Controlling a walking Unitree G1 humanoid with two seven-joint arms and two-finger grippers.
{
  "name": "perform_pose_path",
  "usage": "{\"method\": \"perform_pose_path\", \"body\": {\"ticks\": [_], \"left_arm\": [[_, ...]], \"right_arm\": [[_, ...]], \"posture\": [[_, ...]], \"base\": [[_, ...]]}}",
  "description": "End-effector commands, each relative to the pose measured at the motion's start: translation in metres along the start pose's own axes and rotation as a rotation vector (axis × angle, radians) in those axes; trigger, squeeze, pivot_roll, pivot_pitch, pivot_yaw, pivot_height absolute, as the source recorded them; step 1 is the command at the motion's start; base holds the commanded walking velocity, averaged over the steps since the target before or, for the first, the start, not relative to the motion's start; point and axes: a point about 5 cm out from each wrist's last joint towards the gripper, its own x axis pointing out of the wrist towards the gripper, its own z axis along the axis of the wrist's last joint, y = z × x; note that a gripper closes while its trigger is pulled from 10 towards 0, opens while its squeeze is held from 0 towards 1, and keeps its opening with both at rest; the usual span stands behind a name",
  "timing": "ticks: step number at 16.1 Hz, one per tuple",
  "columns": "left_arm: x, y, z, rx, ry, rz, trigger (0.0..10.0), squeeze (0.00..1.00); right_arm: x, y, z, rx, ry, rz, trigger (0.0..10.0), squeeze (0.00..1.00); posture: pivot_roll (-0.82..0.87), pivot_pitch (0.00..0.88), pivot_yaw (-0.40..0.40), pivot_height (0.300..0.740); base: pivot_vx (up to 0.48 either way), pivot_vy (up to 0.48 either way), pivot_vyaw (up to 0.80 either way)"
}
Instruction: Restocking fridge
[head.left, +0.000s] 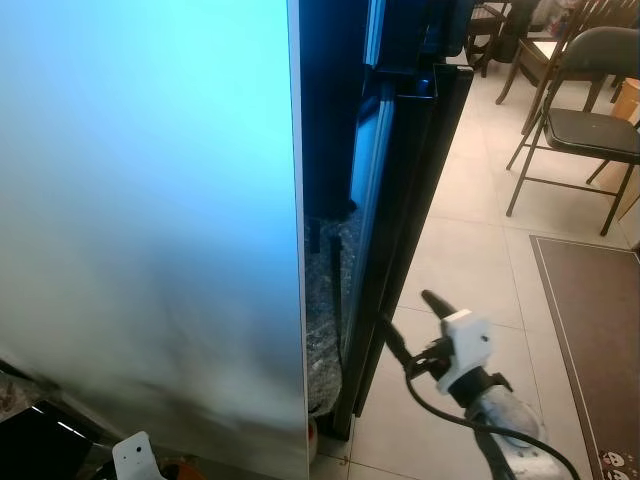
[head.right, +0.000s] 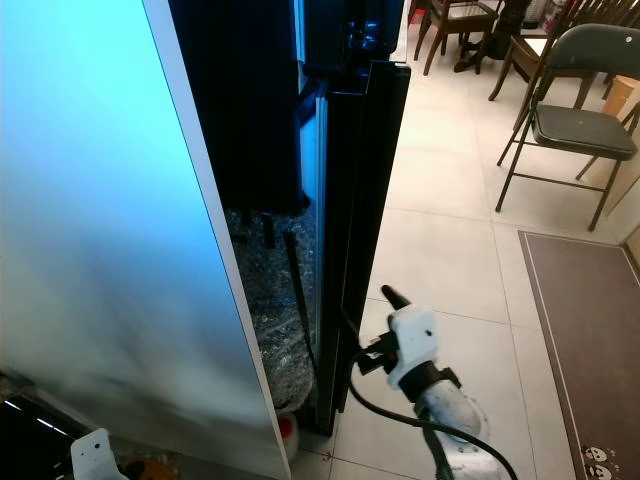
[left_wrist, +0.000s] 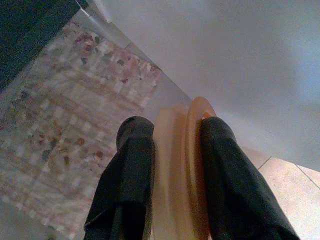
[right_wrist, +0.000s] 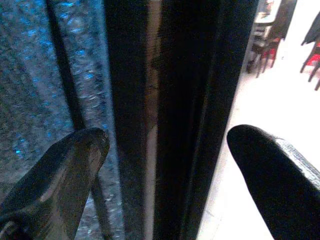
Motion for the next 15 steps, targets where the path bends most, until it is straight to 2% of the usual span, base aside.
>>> {"method": "perform_pose_path", "body": {"ticks": [1,3,4,5,6,8,15], "left_arm": [[-0.001,-0.001,-0.009,-0.002,0.036,-0.005,10.0,0.00],[-0.001,-0.001,-0.008,0.000,0.035,-0.004,10.0,0.00],[-0.001,-0.001,-0.008,0.000,0.034,-0.005,10.0,0.00],[-0.001,-0.001,-0.008,-0.001,0.033,-0.005,10.0,0.00],[-0.001,-0.001,-0.008,-0.001,0.033,-0.005,10.0,0.00],[-0.001,-0.002,-0.008,0.000,0.034,-0.006,10.0,0.00],[-0.002,0.001,-0.012,-0.004,0.042,0.002,10.0,0.00]], "right_arm": [[0.005,-0.002,0.006,-0.016,-0.014,-0.022,10.0,1.00],[0.009,-0.009,0.007,-0.055,-0.004,-0.076,10.0,1.00],[0.010,-0.010,0.007,-0.059,-0.003,-0.076,10.0,0.38],[0.012,-0.010,0.007,-0.064,-0.001,-0.074,10.0,0.10],[0.013,-0.009,0.007,-0.068,0.005,-0.071,10.0,0.00],[0.025,-0.001,0.007,-0.039,-0.004,-0.036,10.0,0.00],[0.032,0.012,0.003,-0.036,0.020,0.019,10.0,0.00]], "posture": [[-0.12,0.000,-0.001,0.740],[-0.12,0.000,0.000,0.740],[-0.12,0.000,0.000,0.740],[-0.12,0.000,0.000,0.740],[-0.12,0.000,0.000,0.740],[-0.11,0.000,-0.001,0.740],[-0.11,0.000,-0.005,0.740]], "base": [[0.000,0.000,0.00],[0.000,0.000,0.00],[0.000,0.000,0.00],[0.000,0.000,0.00],[0.000,0.000,0.00],[0.000,0.000,0.00],[0.000,0.000,0.00]]}}
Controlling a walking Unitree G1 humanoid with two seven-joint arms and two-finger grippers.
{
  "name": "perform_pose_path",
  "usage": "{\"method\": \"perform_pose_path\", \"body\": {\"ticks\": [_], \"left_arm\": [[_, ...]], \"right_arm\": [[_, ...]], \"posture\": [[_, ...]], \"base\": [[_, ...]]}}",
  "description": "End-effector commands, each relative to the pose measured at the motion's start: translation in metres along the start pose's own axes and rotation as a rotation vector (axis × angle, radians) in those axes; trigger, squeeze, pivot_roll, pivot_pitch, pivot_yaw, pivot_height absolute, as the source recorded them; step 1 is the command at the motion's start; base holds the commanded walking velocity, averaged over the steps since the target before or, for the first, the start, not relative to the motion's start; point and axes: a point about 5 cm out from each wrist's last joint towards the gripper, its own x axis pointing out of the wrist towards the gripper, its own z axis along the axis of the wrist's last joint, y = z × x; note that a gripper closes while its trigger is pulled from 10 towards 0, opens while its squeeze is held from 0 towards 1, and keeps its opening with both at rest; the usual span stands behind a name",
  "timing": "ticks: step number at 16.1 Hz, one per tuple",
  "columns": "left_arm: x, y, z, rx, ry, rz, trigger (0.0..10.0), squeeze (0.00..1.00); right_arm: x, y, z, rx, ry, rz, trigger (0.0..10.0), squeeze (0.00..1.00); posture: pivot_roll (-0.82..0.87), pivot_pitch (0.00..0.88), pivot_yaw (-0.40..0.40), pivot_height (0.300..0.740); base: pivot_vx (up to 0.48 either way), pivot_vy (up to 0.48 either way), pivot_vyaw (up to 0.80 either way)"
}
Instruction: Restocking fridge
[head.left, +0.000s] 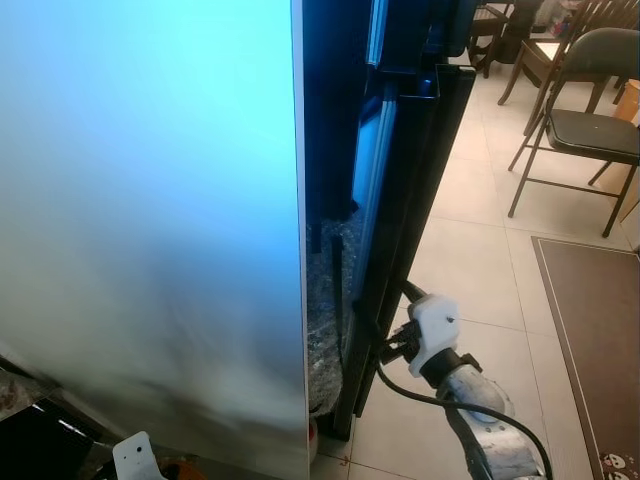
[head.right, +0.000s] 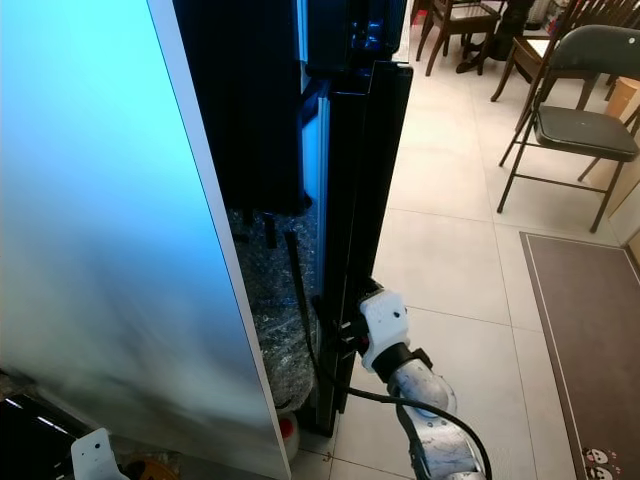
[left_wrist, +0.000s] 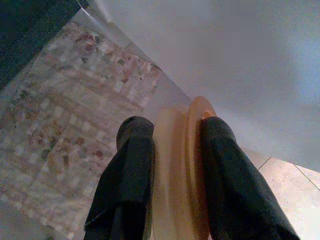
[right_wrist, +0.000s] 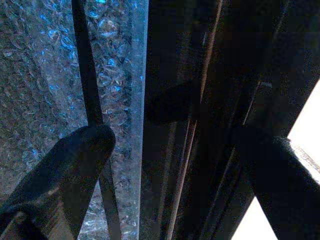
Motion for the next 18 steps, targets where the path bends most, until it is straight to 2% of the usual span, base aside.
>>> {"method": "perform_pose_path", "body": {"ticks": [1,3,6,7,11,16,17,18], "left_arm": [[-0.002,0.001,-0.012,-0.003,0.044,0.002,10.0,0.00],[-0.002,0.001,-0.013,-0.001,0.048,0.000,10.0,0.00],[-0.003,0.002,-0.014,-0.001,0.054,0.001,10.0,0.00],[-0.003,0.002,-0.015,0.001,0.056,0.002,10.0,0.00],[-0.003,0.001,-0.016,0.006,0.059,-0.004,10.0,0.00],[-0.004,0.001,-0.019,0.013,0.068,-0.006,10.0,0.00],[-0.004,0.001,-0.019,0.013,0.069,-0.005,10.0,0.00],[-0.004,0.002,-0.020,0.014,0.072,-0.006,10.0,0.00]], "right_arm": [[0.001,0.000,-0.002,-0.005,0.016,0.006,10.0,0.00],[0.005,-0.005,0.000,-0.034,0.009,-0.030,10.0,0.00],[0.001,-0.029,0.002,-0.086,0.007,-0.194,10.0,0.00],[-0.001,-0.035,0.003,-0.073,-0.009,-0.241,10.0,0.00],[-0.006,-0.038,0.003,-0.088,-0.015,-0.280,10.0,0.00],[-0.036,-0.067,-0.010,-0.111,0.044,-0.517,10.0,0.00],[-0.047,-0.075,-0.017,-0.101,0.074,-0.575,10.0,0.00],[-0.068,-0.088,-0.035,-0.067,0.146,-0.691,10.0,0.00]], "posture": [[-0.11,0.000,-0.005,0.740],[-0.11,0.000,-0.005,0.740],[-0.11,0.000,-0.007,0.740],[-0.11,0.000,-0.006,0.740],[-0.11,0.000,-0.007,0.740],[-0.13,0.000,-0.006,0.740],[-0.13,0.000,-0.006,0.740],[-0.13,0.000,-0.006,0.740]], "base": [[0.000,0.000,0.00],[0.000,0.000,0.00],[0.000,0.000,0.00],[0.000,0.000,0.00],[0.000,0.000,0.00],[0.000,0.000,0.00],[0.000,0.000,0.00],[0.000,0.000,0.00]]}}
